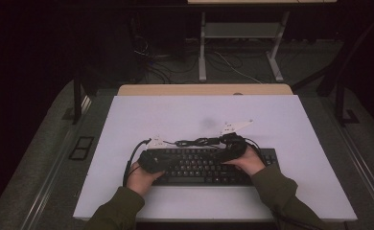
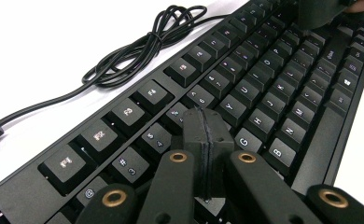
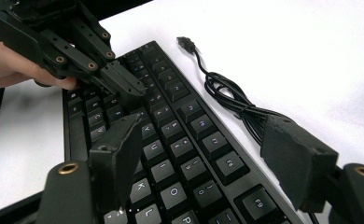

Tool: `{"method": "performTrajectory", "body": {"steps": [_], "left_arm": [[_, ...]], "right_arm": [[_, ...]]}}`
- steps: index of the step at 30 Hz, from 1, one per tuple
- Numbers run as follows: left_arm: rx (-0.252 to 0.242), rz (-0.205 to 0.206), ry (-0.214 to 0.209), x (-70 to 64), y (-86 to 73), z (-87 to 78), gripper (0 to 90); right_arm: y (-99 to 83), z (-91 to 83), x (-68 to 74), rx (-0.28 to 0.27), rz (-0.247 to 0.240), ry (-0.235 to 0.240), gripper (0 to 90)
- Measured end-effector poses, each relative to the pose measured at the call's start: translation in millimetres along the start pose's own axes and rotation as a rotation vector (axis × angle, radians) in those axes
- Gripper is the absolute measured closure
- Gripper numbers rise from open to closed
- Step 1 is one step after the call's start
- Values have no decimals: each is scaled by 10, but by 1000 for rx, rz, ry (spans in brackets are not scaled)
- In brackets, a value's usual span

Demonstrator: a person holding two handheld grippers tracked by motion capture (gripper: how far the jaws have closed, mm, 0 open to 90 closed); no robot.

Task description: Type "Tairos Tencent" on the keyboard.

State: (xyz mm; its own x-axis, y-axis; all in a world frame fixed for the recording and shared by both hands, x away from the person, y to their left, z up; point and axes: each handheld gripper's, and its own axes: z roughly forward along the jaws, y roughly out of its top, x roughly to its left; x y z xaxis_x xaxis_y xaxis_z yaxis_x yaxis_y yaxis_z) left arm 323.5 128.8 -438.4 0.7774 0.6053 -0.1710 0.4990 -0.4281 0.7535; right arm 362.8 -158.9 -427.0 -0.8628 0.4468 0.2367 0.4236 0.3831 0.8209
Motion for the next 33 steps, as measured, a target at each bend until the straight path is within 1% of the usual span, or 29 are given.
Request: {"method": "performTrajectory", "body": {"steps": [3,5,6,9,15,17,19,22,27,28,29,31,33], "left_arm": [[-3,12,-4,-6,5,-4,888],[-13,9,-8,-11,12,-14,888],[-12,13,-2,-16,18,-19,888],[-13,14,-5,-20,20,-27,888],[-33,14,-15,-30,28,-60,881],[-38,9,-14,-35,27,-75,856],[-40,16,-14,-35,24,-90,830],[-46,15,-13,-44,13,-116,786],[-49,19,-7,-45,-12,-164,694],[-48,26,-6,-38,-18,-174,677],[-51,21,-3,-41,-25,-181,656],[-54,28,2,-37,-43,-207,618],[-58,33,9,-27,-57,-229,575]], "right_arm": [[2,-3,0,-1,1,0,289],[1,-4,-3,-1,2,0,289],[1,-5,-4,-1,2,-1,289],[0,-7,-4,-1,-2,0,289],[2,-10,-6,-7,-4,-2,289],[2,-13,-8,-9,-4,-3,289],[2,-16,-8,-10,-2,-3,289],[3,-19,-7,-11,-1,-2,294],[5,-28,-4,-9,0,5,324],[4,-28,-3,-8,0,5,330],[4,-28,-2,-7,-1,4,344],[3,-29,0,-4,0,5,370],[1,-33,5,4,1,10,417]]}}
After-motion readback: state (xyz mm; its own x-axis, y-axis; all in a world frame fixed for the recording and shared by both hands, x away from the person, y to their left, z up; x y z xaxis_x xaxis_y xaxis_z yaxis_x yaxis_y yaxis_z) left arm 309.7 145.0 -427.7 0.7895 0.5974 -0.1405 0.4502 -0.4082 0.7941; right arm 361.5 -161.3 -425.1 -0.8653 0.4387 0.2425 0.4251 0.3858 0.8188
